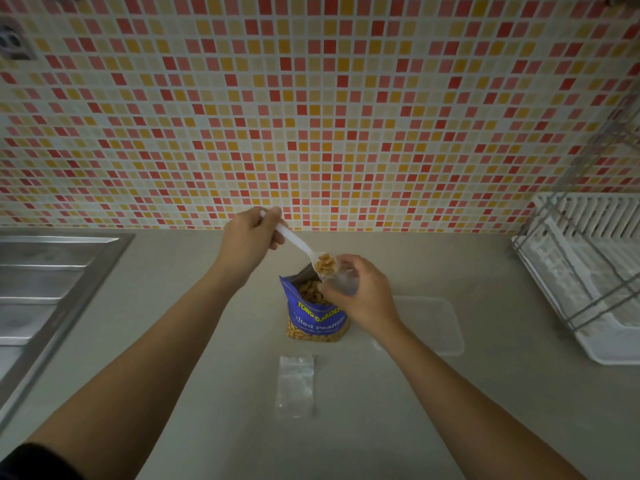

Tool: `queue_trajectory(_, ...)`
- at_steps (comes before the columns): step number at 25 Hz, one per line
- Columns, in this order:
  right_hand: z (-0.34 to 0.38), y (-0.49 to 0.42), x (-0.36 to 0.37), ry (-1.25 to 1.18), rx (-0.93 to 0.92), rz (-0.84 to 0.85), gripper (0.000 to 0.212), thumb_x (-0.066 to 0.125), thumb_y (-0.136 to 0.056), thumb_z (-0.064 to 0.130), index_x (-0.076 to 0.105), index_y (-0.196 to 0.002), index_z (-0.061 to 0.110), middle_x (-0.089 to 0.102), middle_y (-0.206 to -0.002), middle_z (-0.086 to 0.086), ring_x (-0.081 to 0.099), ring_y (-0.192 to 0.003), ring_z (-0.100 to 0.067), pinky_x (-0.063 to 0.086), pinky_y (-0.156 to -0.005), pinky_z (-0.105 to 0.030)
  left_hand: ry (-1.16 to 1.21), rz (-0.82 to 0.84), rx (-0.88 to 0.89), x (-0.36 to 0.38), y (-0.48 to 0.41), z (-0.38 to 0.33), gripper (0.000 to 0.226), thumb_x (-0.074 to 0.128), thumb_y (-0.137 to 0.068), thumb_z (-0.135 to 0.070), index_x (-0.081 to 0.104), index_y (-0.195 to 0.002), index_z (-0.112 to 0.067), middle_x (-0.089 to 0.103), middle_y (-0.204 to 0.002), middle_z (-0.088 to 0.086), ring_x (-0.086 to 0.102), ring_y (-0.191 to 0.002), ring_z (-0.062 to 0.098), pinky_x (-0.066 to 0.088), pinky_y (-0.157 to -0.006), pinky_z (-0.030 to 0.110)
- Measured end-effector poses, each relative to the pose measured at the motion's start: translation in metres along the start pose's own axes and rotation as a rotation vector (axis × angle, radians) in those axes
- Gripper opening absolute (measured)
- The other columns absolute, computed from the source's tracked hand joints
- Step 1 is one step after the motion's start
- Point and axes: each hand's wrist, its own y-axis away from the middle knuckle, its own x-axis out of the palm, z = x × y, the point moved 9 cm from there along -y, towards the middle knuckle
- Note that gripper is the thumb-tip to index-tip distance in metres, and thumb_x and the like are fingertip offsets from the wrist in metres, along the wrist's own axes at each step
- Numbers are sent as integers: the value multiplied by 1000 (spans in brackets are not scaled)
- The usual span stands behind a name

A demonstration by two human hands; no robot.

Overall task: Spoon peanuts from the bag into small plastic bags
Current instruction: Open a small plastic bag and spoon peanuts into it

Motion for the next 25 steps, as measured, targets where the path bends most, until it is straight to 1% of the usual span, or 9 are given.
queue_trajectory(3,3,-1,0,-99,34,-30,46,78,-69,30,58,-110,22,63,-104,9,58,-93,-7,45,-78,-19,-330,42,527,11,38,-66,33,45,-96,-28,66,-82,-7,64,-62,-4,57,-51,9,43,-56,14)
queue_trajectory(5,1,-2,-1,-116,46,-48,46,77,-70,30,58,-112,22,63,-105,8,59,-92,-7,46,-77,-19,-369,-54,666,1,47,-80,35,45,-95,-29,65,-81,-5,65,-62,-2,56,-50,10,42,-53,16)
queue_trajectory(8,-14,0,-9,-164,111,-87,49,77,-71,31,58,-115,21,63,-106,6,60,-92,-7,49,-76,-21,8,-207,309,-33,20,-43,31,44,-96,-29,63,-80,-11,61,-61,-4,56,-53,6,44,-51,16)
queue_trajectory(9,-19,1,-11,-175,130,-94,50,78,-70,31,58,-115,21,63,-106,6,60,-92,-6,50,-75,-21,-2,-187,242,-30,16,-30,32,43,-96,-30,63,-81,-11,61,-61,-3,55,-51,5,43,-51,15)
queue_trajectory(12,-32,6,-16,-162,162,-90,50,78,-70,33,58,-114,21,63,-103,6,60,-90,-5,49,-74,-19,-501,109,526,24,29,-12,38,39,-95,-33,63,-80,-7,60,-62,3,52,-51,17,42,-52,26)
queue_trajectory(14,-36,7,-15,-145,170,-55,51,78,-70,33,57,-115,21,63,-103,6,60,-93,-7,49,-75,-20,-664,252,648,56,42,3,39,38,-91,-33,62,-79,-4,60,-62,9,48,-52,22,37,-55,28)
queue_trajectory(16,-39,7,-13,-132,180,-23,52,78,-71,33,57,-116,20,62,-103,6,59,-96,-9,47,-75,-16,-622,210,559,60,32,18,38,41,-94,-29,61,-78,-2,61,-62,14,47,-52,23,42,-56,32)
queue_trajectory(21,-37,8,-13,-104,174,16,55,76,-72,33,55,-120,17,57,-103,10,54,-96,-5,43,-71,-10,-471,42,-23,31,-3,69,36,41,-94,-21,64,-77,1,65,-69,9,62,-71,29,49,-70,30)
queue_trajectory(25,-34,10,-12,-74,142,45,54,76,-73,32,55,-120,16,57,-103,11,53,-96,-4,42,-72,-11,-308,237,22,39,5,65,35,44,-96,-26,66,-83,-3,65,-66,5,58,-62,17,48,-65,27)
